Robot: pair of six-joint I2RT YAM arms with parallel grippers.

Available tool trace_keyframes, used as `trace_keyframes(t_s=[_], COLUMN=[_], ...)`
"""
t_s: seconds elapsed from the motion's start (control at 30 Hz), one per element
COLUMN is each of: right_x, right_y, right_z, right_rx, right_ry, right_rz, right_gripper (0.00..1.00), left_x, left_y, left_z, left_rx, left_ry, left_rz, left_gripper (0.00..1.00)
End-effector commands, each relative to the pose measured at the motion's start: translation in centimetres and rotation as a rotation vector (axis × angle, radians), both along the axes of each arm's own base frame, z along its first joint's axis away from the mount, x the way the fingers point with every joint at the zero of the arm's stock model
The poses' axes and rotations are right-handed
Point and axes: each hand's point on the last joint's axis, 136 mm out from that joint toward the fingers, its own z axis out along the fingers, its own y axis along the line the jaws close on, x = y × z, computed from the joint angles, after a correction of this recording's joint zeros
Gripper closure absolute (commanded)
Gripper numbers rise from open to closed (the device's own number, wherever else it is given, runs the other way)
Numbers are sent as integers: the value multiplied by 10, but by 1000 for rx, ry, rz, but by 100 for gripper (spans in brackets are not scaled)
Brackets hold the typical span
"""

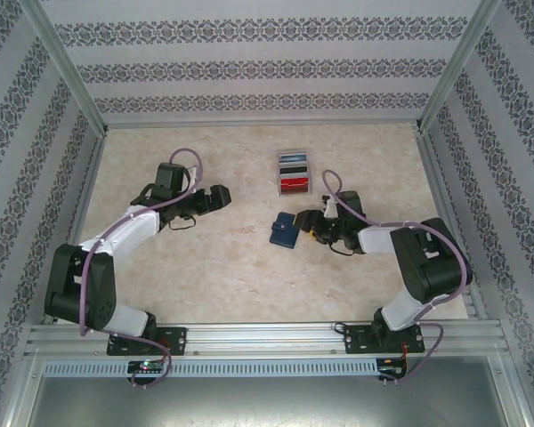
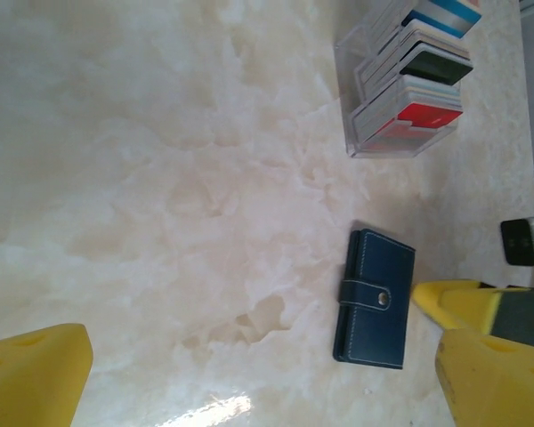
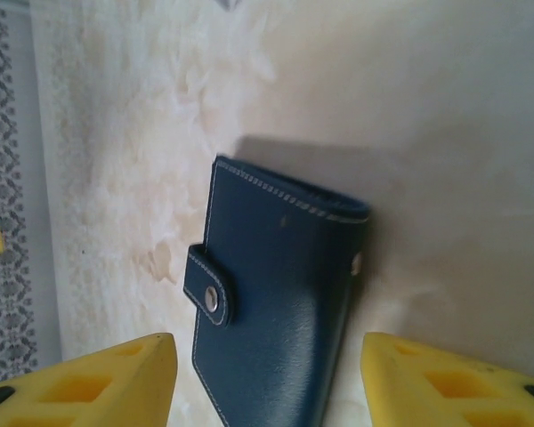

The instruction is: Put the credit cards into the card holder

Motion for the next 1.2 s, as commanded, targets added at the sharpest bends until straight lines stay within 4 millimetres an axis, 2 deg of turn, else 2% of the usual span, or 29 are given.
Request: trace_keyframes(t_s=[0.0,0.2,0.33,0.43,0.57,0.8,0.9,0.97,1.03,1.17], right_x=[4,-2,-8,-7,-1,0,-7,-8,-8,-11], right_y=[16,12,17,24,35,47,40,31,21,26], right_z=[3,-21,-25,-24,-9,42,52,51,42,22], right_rx=[22,-125,-180,-183,-136,-91,-136,-158,-183,-180], right_ry=[26,117,138,116,64,-158,-226,-215,-138,-25], right_rz=[12,-77,-67,-52,-8,137,181,171,135,113], right_gripper=[46,49,50,61,78,100,100,99,77,65], left_x=[-5,-11,-12,-15,-15,-17,-20,-23,-23,-26], left_y=[-3,-16,-22,-38,-55,-57,-62,-64,-68,-89], left_z=[-3,-20,-35,-43,-48,-20,-11,-13,-21,-40], left_rx=[10,39,21,-15,-62,-58,-88,-105,-130,-233], left_ry=[53,93,103,117,116,58,56,62,86,179], left_rz=[-28,-99,-97,-137,-164,-206,-232,-238,-246,-291], left_gripper=[1,0,0,8,9,7,7,6,7,24])
